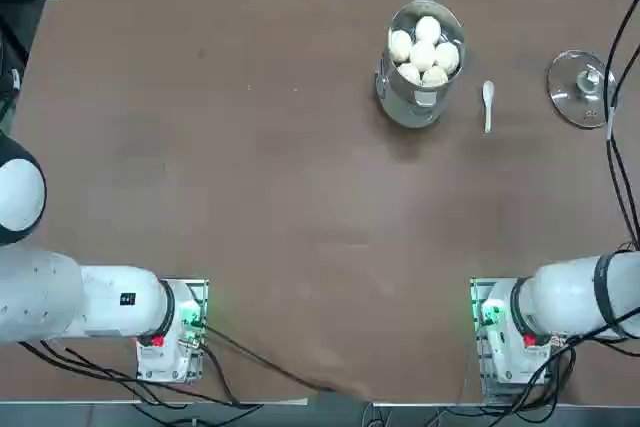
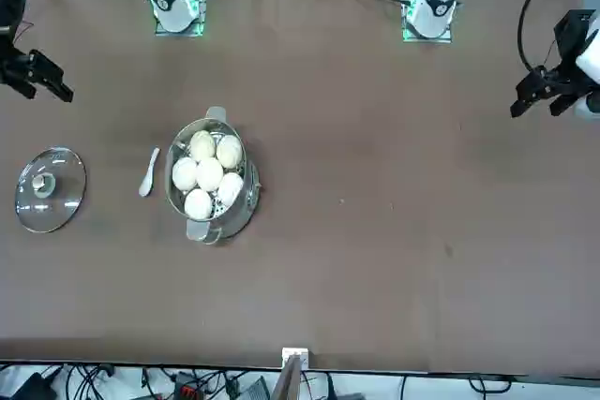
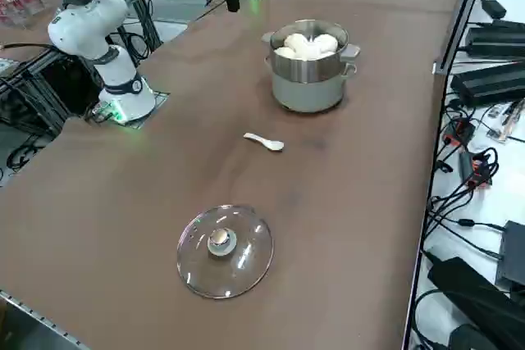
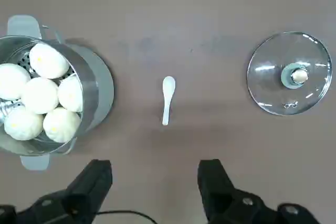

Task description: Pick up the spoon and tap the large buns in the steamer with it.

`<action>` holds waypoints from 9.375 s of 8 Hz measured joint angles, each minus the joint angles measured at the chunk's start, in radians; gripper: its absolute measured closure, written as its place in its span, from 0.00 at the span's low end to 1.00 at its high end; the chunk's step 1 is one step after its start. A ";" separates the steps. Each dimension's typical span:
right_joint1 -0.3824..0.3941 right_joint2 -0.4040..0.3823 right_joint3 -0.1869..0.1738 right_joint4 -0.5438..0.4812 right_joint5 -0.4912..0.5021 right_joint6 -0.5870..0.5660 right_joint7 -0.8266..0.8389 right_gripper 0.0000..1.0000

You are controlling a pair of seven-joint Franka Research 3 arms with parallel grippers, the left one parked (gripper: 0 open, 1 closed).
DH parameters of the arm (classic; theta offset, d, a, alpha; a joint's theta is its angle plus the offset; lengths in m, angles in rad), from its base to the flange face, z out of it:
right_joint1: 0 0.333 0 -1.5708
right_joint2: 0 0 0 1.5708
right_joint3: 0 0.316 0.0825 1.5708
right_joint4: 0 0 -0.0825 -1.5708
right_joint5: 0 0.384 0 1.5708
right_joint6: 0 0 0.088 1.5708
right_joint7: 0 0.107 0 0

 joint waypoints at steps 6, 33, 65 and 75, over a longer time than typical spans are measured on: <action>-0.001 0.021 0.000 -0.040 -0.001 0.032 0.008 0.00; 0.018 0.388 -0.003 -0.692 -0.001 1.025 0.247 0.28; 0.019 0.270 -0.004 -0.624 -0.001 0.834 0.243 0.83; 0.344 0.091 0.015 -0.287 0.018 0.317 0.340 0.83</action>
